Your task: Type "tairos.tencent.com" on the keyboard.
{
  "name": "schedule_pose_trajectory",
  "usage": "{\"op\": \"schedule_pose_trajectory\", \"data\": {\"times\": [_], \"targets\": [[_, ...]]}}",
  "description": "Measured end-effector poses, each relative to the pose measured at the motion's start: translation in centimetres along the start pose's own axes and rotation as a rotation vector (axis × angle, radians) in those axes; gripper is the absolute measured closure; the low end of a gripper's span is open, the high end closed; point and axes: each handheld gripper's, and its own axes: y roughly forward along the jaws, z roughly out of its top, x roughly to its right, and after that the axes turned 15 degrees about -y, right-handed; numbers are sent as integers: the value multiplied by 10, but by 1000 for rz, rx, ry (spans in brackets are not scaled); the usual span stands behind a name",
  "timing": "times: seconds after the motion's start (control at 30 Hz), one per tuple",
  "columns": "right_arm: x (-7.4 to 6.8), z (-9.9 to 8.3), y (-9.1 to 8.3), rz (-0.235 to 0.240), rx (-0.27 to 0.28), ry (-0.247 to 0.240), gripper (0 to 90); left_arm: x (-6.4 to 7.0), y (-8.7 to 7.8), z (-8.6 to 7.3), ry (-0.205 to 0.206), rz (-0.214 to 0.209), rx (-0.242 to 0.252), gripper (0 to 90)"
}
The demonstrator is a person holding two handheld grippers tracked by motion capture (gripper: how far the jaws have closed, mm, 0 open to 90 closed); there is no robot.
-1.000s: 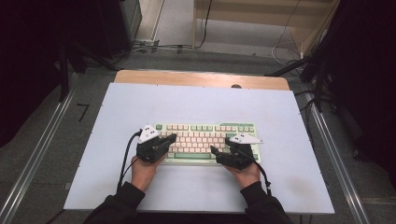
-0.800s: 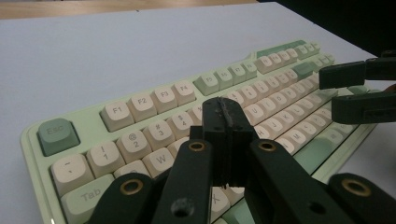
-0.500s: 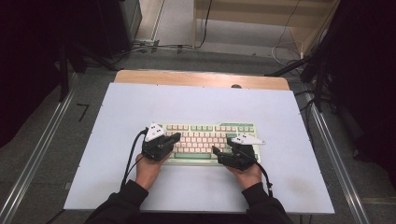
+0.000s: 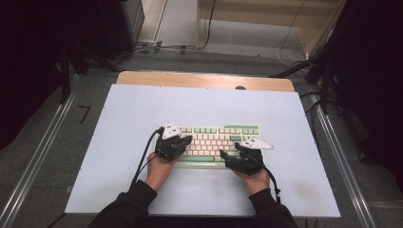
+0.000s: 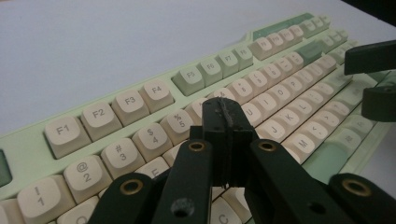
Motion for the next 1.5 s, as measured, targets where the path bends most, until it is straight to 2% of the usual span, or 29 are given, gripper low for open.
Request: {"op": "schedule_pose_trajectory", "data": {"times": [0.33,0.77,0.9,1.13,1.5], "targets": [[0,0,-1,-2,0,0,298,0,9,4,-1,14,-43,900],[0,0,-1,-1,1,3,298,1,13,4,-1,28,-63,900],[-1,0,0,0,-3,0,299,3,14,4,15,36,-80,900],[0,1,-1,-2,2,5,299,4,5,7,7,14,-31,900],[0,3,1,6,6,-4,299,-1,-6,8,-10,4,-3,900]]}}
